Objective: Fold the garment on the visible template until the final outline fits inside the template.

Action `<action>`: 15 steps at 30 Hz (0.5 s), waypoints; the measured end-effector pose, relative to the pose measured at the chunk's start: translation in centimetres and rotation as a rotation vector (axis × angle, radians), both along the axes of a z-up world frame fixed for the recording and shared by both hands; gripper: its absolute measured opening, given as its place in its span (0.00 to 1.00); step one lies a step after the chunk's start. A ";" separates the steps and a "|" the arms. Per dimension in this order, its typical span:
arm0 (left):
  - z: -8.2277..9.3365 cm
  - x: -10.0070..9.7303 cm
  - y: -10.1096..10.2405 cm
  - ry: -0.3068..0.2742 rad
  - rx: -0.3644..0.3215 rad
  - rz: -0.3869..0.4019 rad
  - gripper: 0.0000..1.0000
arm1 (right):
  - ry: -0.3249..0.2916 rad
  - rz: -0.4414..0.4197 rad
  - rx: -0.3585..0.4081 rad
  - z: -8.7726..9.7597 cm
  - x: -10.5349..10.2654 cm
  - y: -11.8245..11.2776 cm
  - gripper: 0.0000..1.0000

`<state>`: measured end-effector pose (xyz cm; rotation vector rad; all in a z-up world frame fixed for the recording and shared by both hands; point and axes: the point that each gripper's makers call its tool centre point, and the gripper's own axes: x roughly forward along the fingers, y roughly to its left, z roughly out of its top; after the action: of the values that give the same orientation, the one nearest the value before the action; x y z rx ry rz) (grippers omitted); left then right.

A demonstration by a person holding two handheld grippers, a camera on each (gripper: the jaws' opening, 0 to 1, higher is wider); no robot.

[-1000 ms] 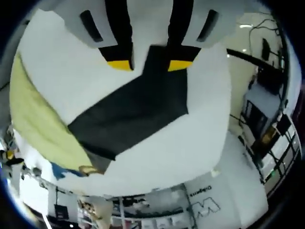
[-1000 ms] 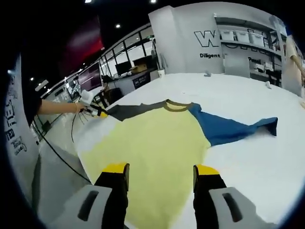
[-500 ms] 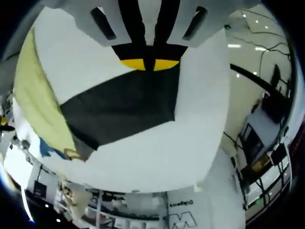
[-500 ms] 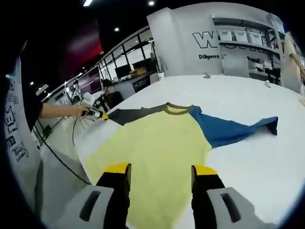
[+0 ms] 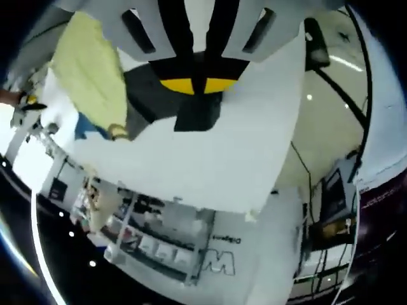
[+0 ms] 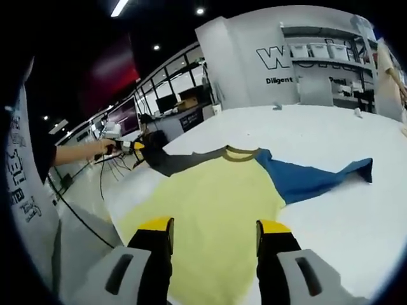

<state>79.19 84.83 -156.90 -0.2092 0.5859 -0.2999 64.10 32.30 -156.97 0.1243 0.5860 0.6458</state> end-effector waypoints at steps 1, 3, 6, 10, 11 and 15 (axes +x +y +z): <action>0.3 -0.1 0.1 -0.003 -0.002 0.002 0.00 | -0.002 0.003 0.000 0.2 0.0 0.1 0.49; 1.2 -0.6 -0.2 -0.015 -0.001 0.011 0.00 | -0.006 0.002 0.006 0.2 0.1 0.0 0.49; 2.2 -0.8 -0.3 -0.032 -0.015 0.027 0.00 | -0.011 -0.010 0.032 0.7 0.2 -0.1 0.48; 3.6 -1.2 -0.3 -0.057 -0.037 0.046 0.00 | -0.030 -0.020 0.031 1.1 0.2 -0.3 0.49; 3.8 -1.3 -0.2 -0.060 -0.037 0.048 0.00 | -0.034 -0.021 0.029 1.2 0.3 -0.4 0.49; 3.7 -1.9 0.4 -0.049 0.007 0.051 0.00 | -0.054 -0.023 0.034 1.5 0.4 -0.7 0.48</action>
<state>77.30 85.18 -153.22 -0.2095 0.5319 -0.2530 64.50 31.64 -155.44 0.1452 0.5214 0.6354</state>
